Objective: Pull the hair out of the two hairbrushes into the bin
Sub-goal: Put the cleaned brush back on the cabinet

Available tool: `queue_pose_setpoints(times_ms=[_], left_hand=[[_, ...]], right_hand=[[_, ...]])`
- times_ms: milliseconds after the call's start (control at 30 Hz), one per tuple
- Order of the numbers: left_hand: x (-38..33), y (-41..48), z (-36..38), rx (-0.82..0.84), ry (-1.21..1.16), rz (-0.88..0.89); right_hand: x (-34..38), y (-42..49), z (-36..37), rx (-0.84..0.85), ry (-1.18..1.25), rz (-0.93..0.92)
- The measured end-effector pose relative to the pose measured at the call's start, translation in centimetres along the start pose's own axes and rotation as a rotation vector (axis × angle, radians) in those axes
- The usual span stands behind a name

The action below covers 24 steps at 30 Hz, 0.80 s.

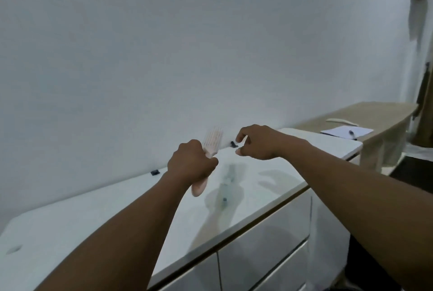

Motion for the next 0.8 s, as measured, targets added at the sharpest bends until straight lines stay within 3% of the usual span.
queue_pose_setpoints(times_ms=[467,800], left_hand=[[7.1,1.2,6.5,0.121,0.159,-0.158],[7.6,0.9,9.6,0.231,0.171,-0.170]], right_hand=[[-0.6,6.8,10.1,0.141,0.037,-0.016],[-0.7,7.9,14.9,0.221,-0.128,-0.035]])
Point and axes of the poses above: each hand's wrist, its own y-axis towards the middle knuckle, its own z-axis out of the palm, x = y × z, the point moved 4 cm from there along y, towards the middle knuckle, and after that the axes turned 13 degrees about y, right-handed, at the moved point
